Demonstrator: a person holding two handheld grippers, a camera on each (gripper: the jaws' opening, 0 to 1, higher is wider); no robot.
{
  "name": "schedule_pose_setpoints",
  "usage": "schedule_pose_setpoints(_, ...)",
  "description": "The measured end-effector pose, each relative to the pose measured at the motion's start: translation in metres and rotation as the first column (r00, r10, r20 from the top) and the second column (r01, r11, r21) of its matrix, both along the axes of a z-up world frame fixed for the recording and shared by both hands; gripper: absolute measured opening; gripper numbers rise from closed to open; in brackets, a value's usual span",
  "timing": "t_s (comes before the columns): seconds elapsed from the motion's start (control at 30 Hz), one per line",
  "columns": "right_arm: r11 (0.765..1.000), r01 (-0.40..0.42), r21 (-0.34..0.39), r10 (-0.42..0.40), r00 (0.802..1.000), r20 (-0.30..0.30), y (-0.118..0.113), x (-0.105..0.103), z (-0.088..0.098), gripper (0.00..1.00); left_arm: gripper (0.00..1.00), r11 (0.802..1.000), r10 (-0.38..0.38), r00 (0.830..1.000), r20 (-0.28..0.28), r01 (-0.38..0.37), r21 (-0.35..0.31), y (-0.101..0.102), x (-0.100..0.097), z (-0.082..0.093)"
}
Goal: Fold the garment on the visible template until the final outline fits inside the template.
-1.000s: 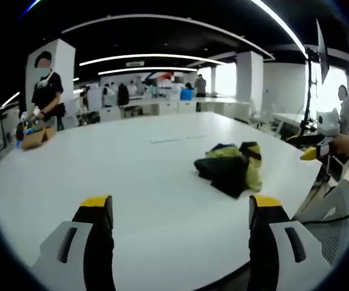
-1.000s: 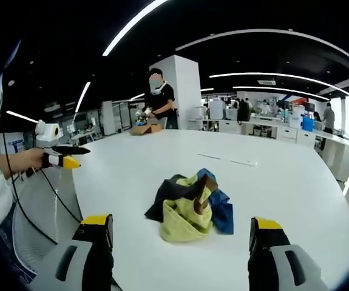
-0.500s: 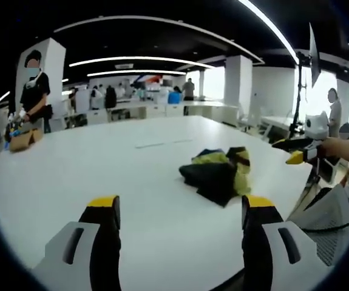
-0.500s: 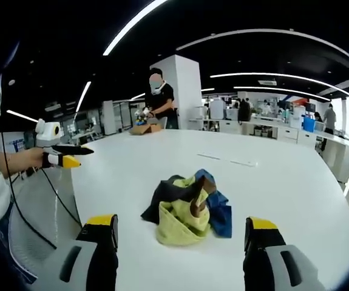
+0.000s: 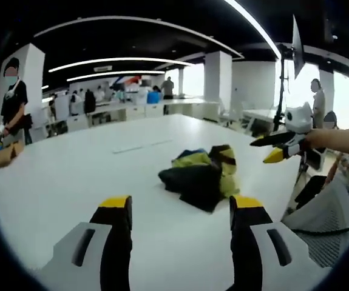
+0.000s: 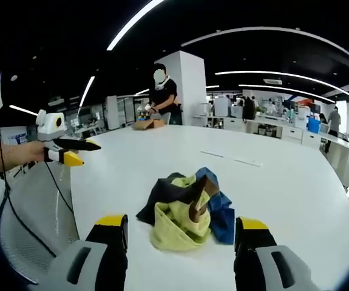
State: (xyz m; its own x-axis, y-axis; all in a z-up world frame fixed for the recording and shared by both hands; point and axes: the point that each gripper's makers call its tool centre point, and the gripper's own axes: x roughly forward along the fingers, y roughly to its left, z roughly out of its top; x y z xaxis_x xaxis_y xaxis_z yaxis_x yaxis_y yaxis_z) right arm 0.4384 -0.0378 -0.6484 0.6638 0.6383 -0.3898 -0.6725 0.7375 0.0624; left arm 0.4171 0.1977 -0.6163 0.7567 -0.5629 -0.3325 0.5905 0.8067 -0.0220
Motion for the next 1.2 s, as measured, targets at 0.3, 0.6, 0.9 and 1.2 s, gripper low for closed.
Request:
schedule_pose_setpoints(0.3,1.000,-0.023,0.021,0.024,1.000,-0.019,0.012,0.017,-0.008,0.60,0.52,0.998,-0.061,0.998,-0.010,0.061,-0.022,-0.025,0.014,-0.005)
schedule_pose_setpoints(0.6,0.999,-0.020,0.030,0.021,0.999,-0.038,0.015,0.028,-0.020,0.51,0.40,0.993,-0.116,0.993,-0.006,0.116,-0.026,-0.051,0.028,-0.015)
schedule_pose_setpoints(0.9,0.999,0.011,0.039,-0.009,0.998,-0.059,0.012,0.040,-0.032,0.39,0.32,0.977,-0.210,0.977,-0.027,0.211,0.019,-0.079,0.033,-0.032)
schedule_pose_setpoints(1.2,0.999,0.013,0.037,-0.011,0.997,-0.070,0.014,0.047,-0.041,0.33,0.24,0.969,-0.245,0.968,-0.057,0.246,0.023,-0.100,0.040,-0.051)
